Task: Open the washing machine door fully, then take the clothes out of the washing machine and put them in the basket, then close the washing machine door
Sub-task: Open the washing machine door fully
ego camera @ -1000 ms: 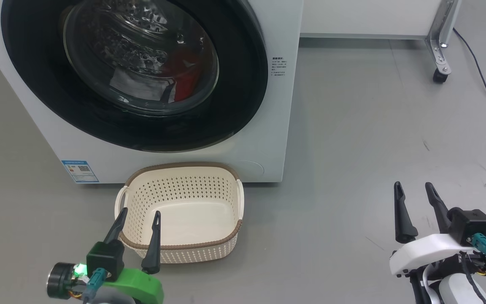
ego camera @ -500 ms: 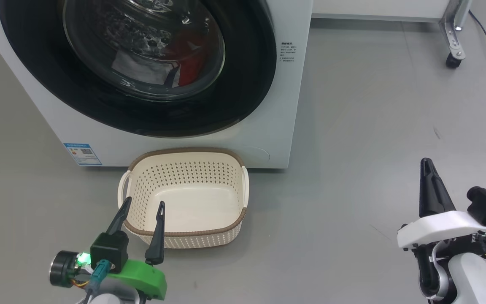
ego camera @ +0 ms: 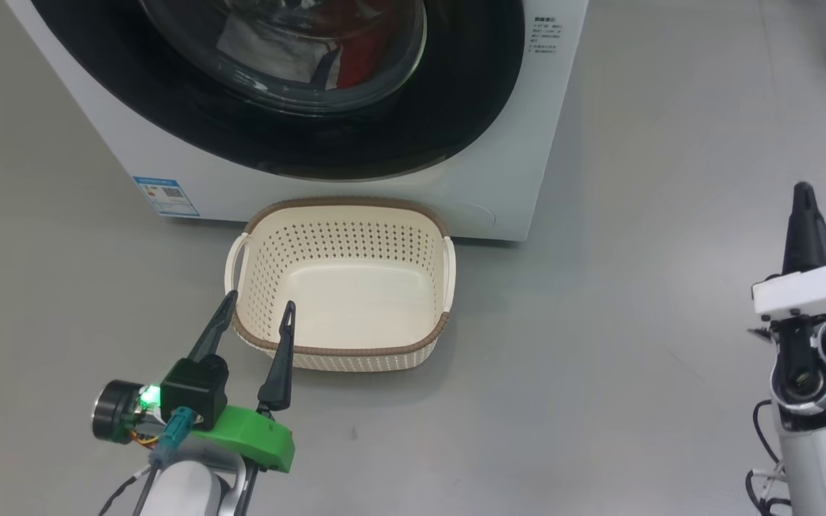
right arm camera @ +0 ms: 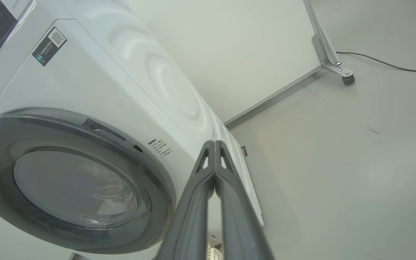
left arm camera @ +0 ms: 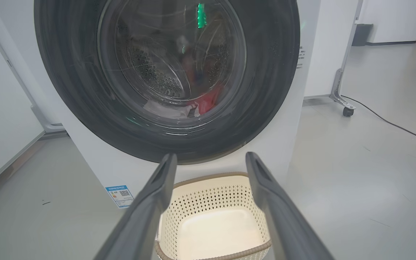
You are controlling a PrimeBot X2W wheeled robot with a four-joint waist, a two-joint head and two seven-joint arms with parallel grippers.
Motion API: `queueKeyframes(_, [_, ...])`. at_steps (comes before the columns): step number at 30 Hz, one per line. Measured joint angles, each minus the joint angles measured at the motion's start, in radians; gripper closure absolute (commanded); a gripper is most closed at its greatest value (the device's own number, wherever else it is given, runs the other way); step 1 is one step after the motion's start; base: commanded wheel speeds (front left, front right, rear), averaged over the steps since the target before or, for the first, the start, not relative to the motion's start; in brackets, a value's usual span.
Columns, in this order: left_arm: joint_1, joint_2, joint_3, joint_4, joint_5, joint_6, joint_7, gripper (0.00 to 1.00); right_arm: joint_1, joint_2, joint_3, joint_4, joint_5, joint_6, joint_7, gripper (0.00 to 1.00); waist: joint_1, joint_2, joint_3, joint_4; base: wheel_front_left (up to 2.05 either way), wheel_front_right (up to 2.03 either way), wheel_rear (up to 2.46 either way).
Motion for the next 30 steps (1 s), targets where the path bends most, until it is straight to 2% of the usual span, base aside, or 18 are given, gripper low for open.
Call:
queueKeyframes(7, [-0.035,-0.003,-0.005,-0.034,-0.012,-0.002,0.0,0.0,-0.128,0.014,-0.075,-0.017,0.176,-0.01,0.103,1.0,0.0001,0.0,0.068,0.045,0.0,0.0,0.0])
queueKeyframes(14, [-0.086,-0.007,-0.005,-0.072,-0.048,-0.01,0.0,0.0,-0.293,-0.019,-0.103,-0.042,0.245,-0.042,0.205,1.0,0.0,0.0,0.148,0.088,0.0,0.0,0.0])
queueKeyframes(26, [-0.14,-0.011,-0.062,-0.098,-0.094,-0.018,0.0,0.0,-0.534,0.006,-0.148,-0.012,0.433,-0.097,0.355,1.0,0.0001,0.0,0.28,0.151,0.0,0.0,0.0])
queueKeyframes(30, [-0.146,-0.014,-0.077,-0.098,-0.11,-0.018,0.0,0.0,-0.594,0.008,-0.162,0.017,0.466,-0.099,0.386,1.0,0.0001,0.0,0.312,0.177,0.0,0.0,0.0])
